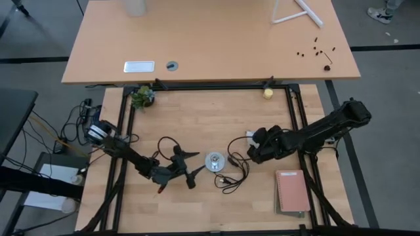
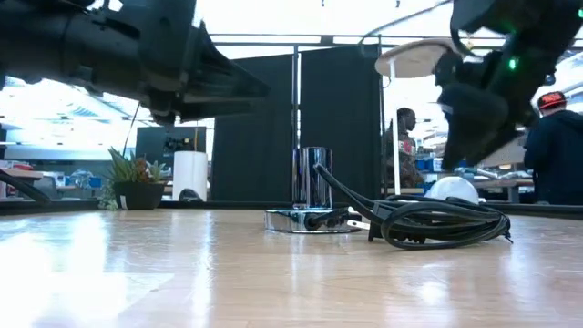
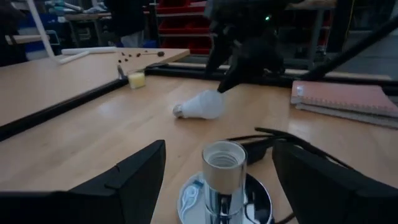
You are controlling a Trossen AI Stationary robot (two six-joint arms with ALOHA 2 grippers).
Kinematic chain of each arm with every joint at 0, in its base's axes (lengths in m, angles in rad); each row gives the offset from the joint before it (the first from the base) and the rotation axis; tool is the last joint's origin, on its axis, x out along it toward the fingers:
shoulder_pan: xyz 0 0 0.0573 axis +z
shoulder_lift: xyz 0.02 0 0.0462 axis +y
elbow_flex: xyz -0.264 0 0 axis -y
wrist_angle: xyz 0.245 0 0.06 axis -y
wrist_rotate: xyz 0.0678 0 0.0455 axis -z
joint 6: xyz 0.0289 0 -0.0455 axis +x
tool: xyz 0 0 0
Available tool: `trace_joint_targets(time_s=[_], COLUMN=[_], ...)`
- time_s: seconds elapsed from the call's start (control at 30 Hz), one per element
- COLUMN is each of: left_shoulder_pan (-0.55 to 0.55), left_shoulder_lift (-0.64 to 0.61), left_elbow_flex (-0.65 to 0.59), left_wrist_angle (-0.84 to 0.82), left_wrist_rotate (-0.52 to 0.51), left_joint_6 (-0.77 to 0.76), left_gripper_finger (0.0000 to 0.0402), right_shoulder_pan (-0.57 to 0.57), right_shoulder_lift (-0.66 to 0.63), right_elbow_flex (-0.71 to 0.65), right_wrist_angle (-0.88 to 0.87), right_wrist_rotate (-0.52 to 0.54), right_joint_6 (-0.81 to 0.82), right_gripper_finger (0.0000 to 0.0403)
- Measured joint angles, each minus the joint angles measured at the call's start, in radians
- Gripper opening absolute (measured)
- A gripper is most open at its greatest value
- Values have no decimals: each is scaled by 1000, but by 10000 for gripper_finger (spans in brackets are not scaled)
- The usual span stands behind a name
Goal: Screw lightbulb
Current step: Return to Home Position
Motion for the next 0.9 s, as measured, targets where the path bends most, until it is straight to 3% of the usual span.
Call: trace_joint_targets(time_s=[0.37,0.67,0.9], left_shoulder_pan=[-15,-45,-137], left_shoulder_lift=[-40,-61,-174], left_elbow_flex=[-32,-31,-33], left_wrist_angle=[9,79,78], left_wrist_rotate=[-24,-48,-29], left_joint_6=[10,136,188], left_gripper_finger=[300,300,300], right_shoulder_pan=[60,333,489], right_shoulder_lift=[-179,-240,-255], right_elbow_flex=[60,61,61], right_wrist_angle=[-40,91,104], right_wrist_rotate=[83,397,420], right_joint_6=[-7,-77,-139], right_gripper_finger=[384,374,374])
